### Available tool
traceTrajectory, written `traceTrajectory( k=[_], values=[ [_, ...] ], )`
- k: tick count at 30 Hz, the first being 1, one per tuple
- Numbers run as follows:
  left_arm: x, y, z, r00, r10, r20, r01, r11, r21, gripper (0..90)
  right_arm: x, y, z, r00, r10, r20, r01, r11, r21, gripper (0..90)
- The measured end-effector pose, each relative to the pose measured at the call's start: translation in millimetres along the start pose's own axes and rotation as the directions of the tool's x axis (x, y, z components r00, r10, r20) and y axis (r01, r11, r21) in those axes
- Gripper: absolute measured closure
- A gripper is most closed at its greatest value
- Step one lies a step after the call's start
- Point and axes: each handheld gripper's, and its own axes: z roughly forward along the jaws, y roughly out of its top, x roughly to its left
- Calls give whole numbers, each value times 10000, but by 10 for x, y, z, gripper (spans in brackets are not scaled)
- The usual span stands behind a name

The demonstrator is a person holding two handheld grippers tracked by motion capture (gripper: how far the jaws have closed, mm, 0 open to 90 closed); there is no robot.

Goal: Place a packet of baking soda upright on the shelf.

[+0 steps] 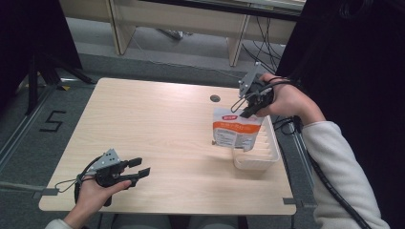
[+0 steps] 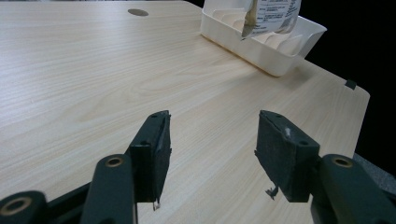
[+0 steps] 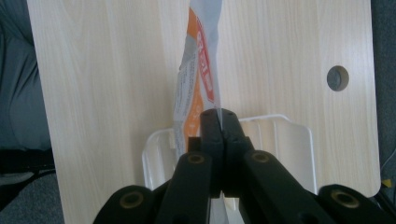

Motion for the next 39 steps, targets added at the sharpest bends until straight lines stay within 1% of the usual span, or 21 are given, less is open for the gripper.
traceTrajectory(
  k=[4, 10, 11, 12, 13, 14, 15, 16, 17, 18, 21, 24, 26, 28, 29, 32, 33, 34, 36, 37, 39],
  values=[
    [-3, 0, 0, 10000, -58, -4, 58, 10000, -7, 442, -18, -115, -24, 9996, 230, 154, -232, 9996, 172, 900],
    [-2, -1, 1, 9999, -110, -31, 110, 9999, -2, 443, -63, -251, -43, 9997, 73, 223, -80, 9994, 347, 900],
    [-2, -1, 1, 9999, -112, -36, 112, 9999, -2, 443, -52, -275, -51, 9989, 355, 308, -369, 9982, 481, 900],
    [-2, -1, 1, 9999, -111, -37, 111, 9999, -2, 443, -78, -294, -44, 9996, -28, 282, 16, 9991, 424, 900],
    [-2, -1, 1, 9999, -119, -36, 119, 9999, -11, 443, -94, -314, -44, 9994, -162, 302, 150, 9991, 405, 900],
    [-1, -1, 0, 9999, -118, -45, 118, 9999, -5, 443, -86, -337, -47, 9997, 18, 256, -30, 9988, 496, 900],
    [-1, 0, -1, 9999, -112, -59, 112, 9999, -3, 443, -97, -356, -48, 9994, -125, 317, 109, 9988, 483, 900],
    [11, 3, -1, 10000, 74, 11, -74, 10000, 3, 443, -98, -377, -54, 9995, -59, 318, 41, 9985, 551, 900],
    [8, 2, 0, 10000, 20, -6, -20, 10000, -5, 443, -93, -397, -63, 9994, 70, 353, -93, 9980, 633, 900],
    [8, 3, 0, 10000, 20, -9, -20, 10000, -2, 443, -110, -410, -60, 9991, -236, 363, 214, 9979, 613, 900],
    [14, 1, 5, 10000, 33, 57, -33, 10000, -57, 444, -121, -450, -75, 9975, -541, 457, 505, 9958, 763, 900],
    [13, 1, 5, 10000, 17, 59, -17, 10000, -52, 443, -139, -480, -69, 9961, -838, 267, 813, 9930, 854, 900],
    [9, 2, 0, 10000, 20, -17, -20, 10000, -12, 444, -120, -503, -73, 9979, -569, 316, 530, 9922, 1124, 900],
    [11, 0, 4, 10000, -11, 19, 11, 10000, -54, 444, -132, -523, -64, 9968, -761, 240, 727, 9903, 1188, 900],
    [13, 0, 5, 10000, -2, 40, 2, 10000, -55, 444, -130, -535, -61, 9977, -636, 240, 601, 9900, 1279, 900],
    [9, 3, 0, 10000, 21, -17, -21, 10000, -7, 444, -158, -558, -35, 9939, -1099, 101, 1076, 9850, 1348, 900],
    [9, 3, 1, 10000, 15, -7, -15, 10000, -9, 444, -157, -564, -27, 9944, -1060, 60, 1041, 9849, 1381, 900],
    [9, 2, 2, 10000, 21, -1, -21, 10000, -4, 444, -142, -573, -29, 9971, -749, 124, 722, 9861, 1496, 900],
    [9, 2, 3, 10000, 13, -1, -13, 10000, -10, 444, -155, -570, -23, 9956, -929, 87, 907, 9858, 1417, 900],
    [7, 3, 2, 10000, 13, -22, -13, 10000, 3, 444, -144, -568, -26, 9970, -761, 134, 733, 9864, 1470, 900],
    [8, 2, 3, 10000, 6, -21, -6, 10000, -16, 444, -149, -551, -22, 9961, -880, 105, 853, 9839, 1569, 900]
  ],
)
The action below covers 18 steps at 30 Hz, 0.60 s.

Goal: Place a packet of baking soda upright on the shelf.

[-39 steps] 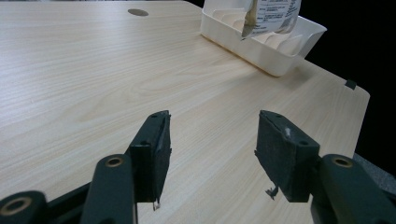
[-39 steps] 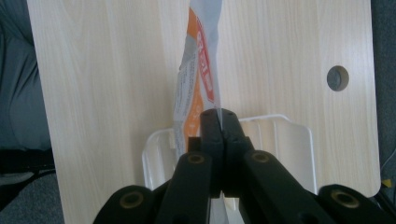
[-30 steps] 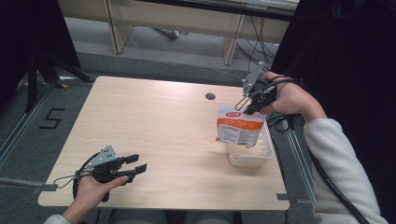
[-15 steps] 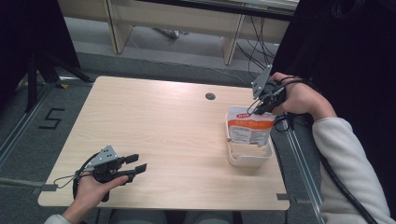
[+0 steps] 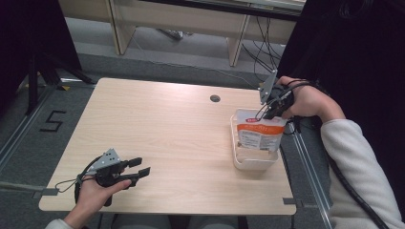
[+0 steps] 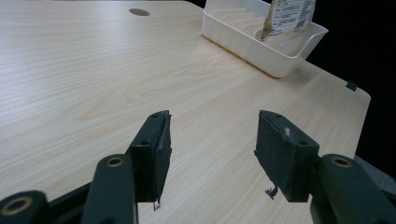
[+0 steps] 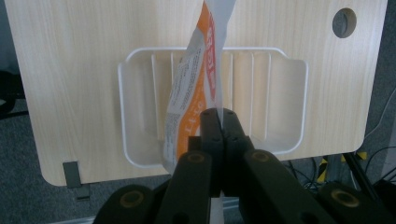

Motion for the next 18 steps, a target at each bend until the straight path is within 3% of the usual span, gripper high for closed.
traceTrajectory(
  k=[2, 4, 6, 7, 8, 14, 18],
  values=[
    [7, -1, 3, 10000, 14, 80, -14, 10000, -44, 444, -2, 17, 1, 10000, -11, 27, 11, 10000, 77, 900],
    [0, -6, 4, 9999, -160, 32, 160, 9999, -54, 444, -34, 32, 15, 9985, -534, 66, 535, 9986, -29, 900],
    [5, -4, 3, 10000, -77, 55, 77, 10000, -47, 445, -17, 42, 27, 9996, -268, 62, 267, 9996, 69, 900],
    [5, -4, 2, 10000, -79, 53, 80, 10000, -50, 444, -25, 51, 35, 9989, -460, 69, 460, 9989, 14, 900],
    [5, -4, 2, 10000, -76, 53, 77, 10000, -54, 444, -12, 60, 37, 9997, -261, 41, 261, 9996, 113, 900],
    [-3, -6, 2, 9998, -202, -4, 202, 9998, -14, 445, -23, 67, 39, 9991, -379, 200, 376, 9992, 133, 900],
    [4, -3, -1, 10000, -89, -3, 89, 10000, -17, 445, -25, 45, 20, 9992, -369, 170, 372, 9992, -156, 900]
  ],
)
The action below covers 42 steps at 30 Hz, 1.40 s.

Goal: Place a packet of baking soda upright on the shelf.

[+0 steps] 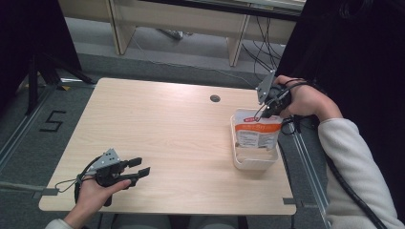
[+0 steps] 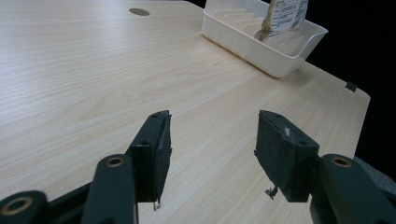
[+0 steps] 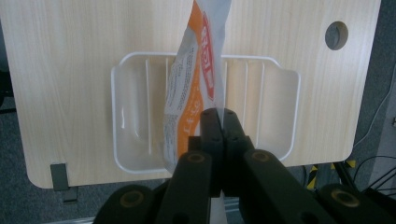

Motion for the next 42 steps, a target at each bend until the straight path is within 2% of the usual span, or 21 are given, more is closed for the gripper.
traceTrajectory(
  k=[2, 3, 4, 6, 8, 10, 11, 12, 13, 14, 15, 16, 17, 19, 21, 24, 27, 32, 34, 40, 42],
  values=[
    [0, 0, 1, 10000, -3, -4, 3, 10000, 3, 445, 2, -5, -22, 10000, 75, 22, -75, 10000, -56, 900],
    [0, 0, 1, 10000, 7, 2, -7, 10000, 12, 445, -19, -1, -19, 9996, -299, 19, 299, 9995, -126, 900],
    [-5, -1, 2, 10000, -68, -8, 68, 10000, 8, 445, -21, 3, -21, 9993, -370, 36, 371, 9993, -64, 900],
    [-7, -2, 3, 9999, -100, -26, 100, 10000, 4, 446, -7, 5, -13, 9997, -240, 7, 240, 9997, 87, 900],
    [-1, 0, 1, 10000, 0, 8, 0, 10000, 6, 446, -14, 7, 5, 9994, -360, -18, 360, 9993, 131, 900],
    [-1, 0, 1, 10000, -1, 12, 1, 10000, -5, 445, -6, 7, 9, 9999, -147, 35, 147, 9997, 197, 900],
    [0, 0, 0, 10000, -3, 12, 3, 10000, 2, 446, -5, 10, 10, 9999, -160, 57, 159, 9997, 195, 900],
    [0, 0, 1, 10000, -14, 10, 14, 10000, -1, 446, -17, 17, 16, 9991, -420, 47, 420, 9990, 129, 900],
    [1, -1, 1, 10000, -22, 13, 22, 10000, 2, 446, 4, 22, 12, 9998, -173, 85, 171, 9996, 220, 900],
    [1, 0, 1, 10000, -21, 9, 21, 10000, 5, 445, -13, 31, 24, 9984, -561, 68, 560, 9984, 81, 900],
    [1, 0, 1, 10000, -18, 16, 18, 10000, -1, 446, -14, 38, 29, 9980, -634, 64, 633, 9980, 61, 900],
    [0, 0, 1, 10000, -16, 15, 16, 10000, -4, 446, 5, 40, 31, 9994, -330, 108, 328, 9993, 184, 900],
    [0, 0, 1, 10000, -11, 14, 11, 10000, 0, 446, -13, 44, 47, 9983, -574, 35, 573, 9983, 109, 900],
    [-5, -1, 4, 10000, -76, 24, 76, 10000, -52, 446, -6, 38, 65, 9993, -364, 56, 363, 9992, 170, 900],
    [3, -1, 0, 10000, -28, 6, 28, 10000, 4, 446, -24, 38, 93, 9976, -689, -19, 690, 9975, 121, 900],
    [1, -1, 1, 10000, -22, 11, 22, 10000, 5, 446, -6, 29, 98, 9995, -323, -23, 323, 9992, 218, 900],
    [0, 0, 1, 10000, -14, 12, 14, 10000, -3, 446, -19, 30, 101, 9990, -449, -36, 450, 9989, 164, 900],
    [1, 0, 1, 10000, -23, 8, 23, 10000, 1, 447, -6, 30, 102, 9997, -258, -42, 259, 9994, 226, 900],
    [1, 0, 0, 10000, -25, 1, 25, 10000, 1, 447, -26, 33, 112, 9983, -578, -39, 579, 9983, 108, 900],
    [-4, 0, 4, 10000, -72, 7, 72, 10000, -56, 447, -7, 42, 140, 9994, -314, -126, 317, 9991, 267, 900],
    [1, 0, 0, 10000, -22, -5, 22, 10000, -9, 447, -27, 45, 158, 9980, -611, -134, 612, 9980, 127, 900]
  ],
)
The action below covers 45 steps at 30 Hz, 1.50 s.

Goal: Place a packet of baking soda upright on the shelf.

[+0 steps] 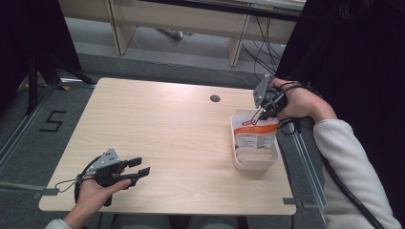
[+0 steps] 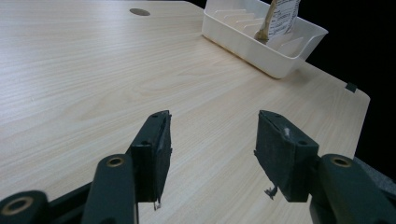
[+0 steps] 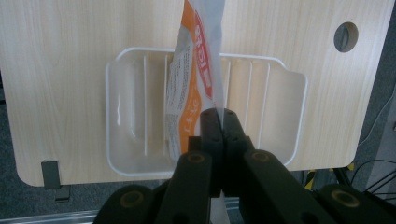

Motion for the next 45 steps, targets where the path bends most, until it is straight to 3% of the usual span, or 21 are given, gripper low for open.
traceTrajectory(
  k=[7, 11, 18, 20, 27, 29, 33, 35, 37, 38, 39, 41, 42, 45],
  values=[
    [-5, 0, 4, 10000, -40, 7, 40, 10000, -47, 447, 21, -4, 27, 9993, 362, -60, -361, 9993, 128, 900],
    [-2, 1, 1, 10000, -1, -6, 1, 10000, -26, 446, 0, -1, 49, 9999, 43, -111, -42, 10000, 22, 900],
    [0, 0, -1, 10000, 15, -12, -15, 10000, -1, 446, 0, 0, 101, 9999, 14, -173, -14, 10000, 29, 900],
    [0, 0, 0, 10000, 9, -10, -9, 10000, 0, 446, 15, -1, 104, 9992, 313, -251, -310, 9994, 132, 900],
    [0, 1, -1, 10000, 13, -17, -13, 10000, -12, 446, -3, -6, 131, 9997, 58, -248, -57, 10000, 15, 900],
    [2, 0, 2, 10000, 8, 39, -8, 10000, -60, 447, 10, -8, 142, 9990, 322, -306, -319, 9994, 122, 900],
    [-3, -1, 8, 10000, -39, 62, 40, 9999, -114, 447, 11, -10, 159, 9990, 333, -285, -329, 9994, 116, 900],
    [-1, 0, 6, 10000, -10, 52, 11, 10000, -88, 447, -1, -12, 184, 9993, 116, -368, -116, 9999, 0, 900],
    [0, 2, -2, 10000, 30, -14, -30, 10000, 1, 447, 10, -22, 199, 9987, 383, -335, -382, 9993, 22, 900],
    [2, 0, 3, 10000, 6, 47, -6, 10000, -59, 448, -6, -25, 213, 9992, 172, -375, -174, 9998, -63, 900],
    [2, 1, 3, 10000, 16, 49, -16, 10000, -56, 448, 11, -33, 211, 9981, 485, -370, -485, 9988, 8, 900],
    [-6, 1, 4, 10000, -40, 2, 40, 10000, -52, 448, -9, -45, 224, 9989, 235, -397, -238, 9997, -77, 900],
    [-6, 1, 5, 10000, -42, 14, 42, 10000, -58, 449, 5, -52, 225, 9980, 487, -409, -488, 9988, -17, 900],
    [0, 0, 5, 10000, 13, 59, -12, 10000, -51, 449, 10, -56, 243, 9973, 539, -495, -538, 9985, 41, 900]
  ],
)
